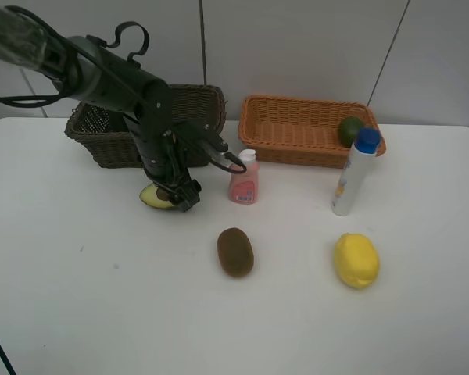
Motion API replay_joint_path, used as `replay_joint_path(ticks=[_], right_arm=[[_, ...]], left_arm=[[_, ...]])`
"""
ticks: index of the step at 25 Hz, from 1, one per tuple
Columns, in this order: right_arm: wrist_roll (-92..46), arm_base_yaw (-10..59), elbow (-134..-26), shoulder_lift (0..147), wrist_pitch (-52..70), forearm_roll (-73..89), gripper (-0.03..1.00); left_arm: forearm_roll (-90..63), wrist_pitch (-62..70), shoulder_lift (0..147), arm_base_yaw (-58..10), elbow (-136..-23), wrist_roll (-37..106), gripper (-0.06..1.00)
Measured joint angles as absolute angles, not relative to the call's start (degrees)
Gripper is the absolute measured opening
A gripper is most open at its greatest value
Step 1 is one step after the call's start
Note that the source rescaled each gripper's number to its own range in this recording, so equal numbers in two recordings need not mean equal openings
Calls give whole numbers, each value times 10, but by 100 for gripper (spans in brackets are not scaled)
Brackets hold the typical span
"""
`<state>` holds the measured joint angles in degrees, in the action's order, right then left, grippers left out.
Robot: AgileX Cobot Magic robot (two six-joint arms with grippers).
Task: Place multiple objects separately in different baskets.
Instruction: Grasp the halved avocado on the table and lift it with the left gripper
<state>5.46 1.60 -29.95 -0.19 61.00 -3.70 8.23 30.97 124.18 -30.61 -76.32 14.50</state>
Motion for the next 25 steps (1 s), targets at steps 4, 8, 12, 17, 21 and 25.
replay_joint_path(ticks=[4,8,12,17,21,25], right_arm=[[55,16,-299,-2,610,-37,100],[55,16,-299,-2,610,-37,100],[55,16,-299,-2,610,-37,100],[55,16,-299,-2,610,-37,100],[55,16,-299,-2,610,-37,100],[55,16,-299,-2,610,-37,100]], left_arm=[[81,310,1251,-306,-767,144,100],[78,316,1253,-306,-769,143,93],[76,321,1253,-307,-769,142,62],[80,344,1253,-307,-771,141,62],[77,387,1230,-307,-765,141,62],[56,398,1145,-306,-763,141,62]])
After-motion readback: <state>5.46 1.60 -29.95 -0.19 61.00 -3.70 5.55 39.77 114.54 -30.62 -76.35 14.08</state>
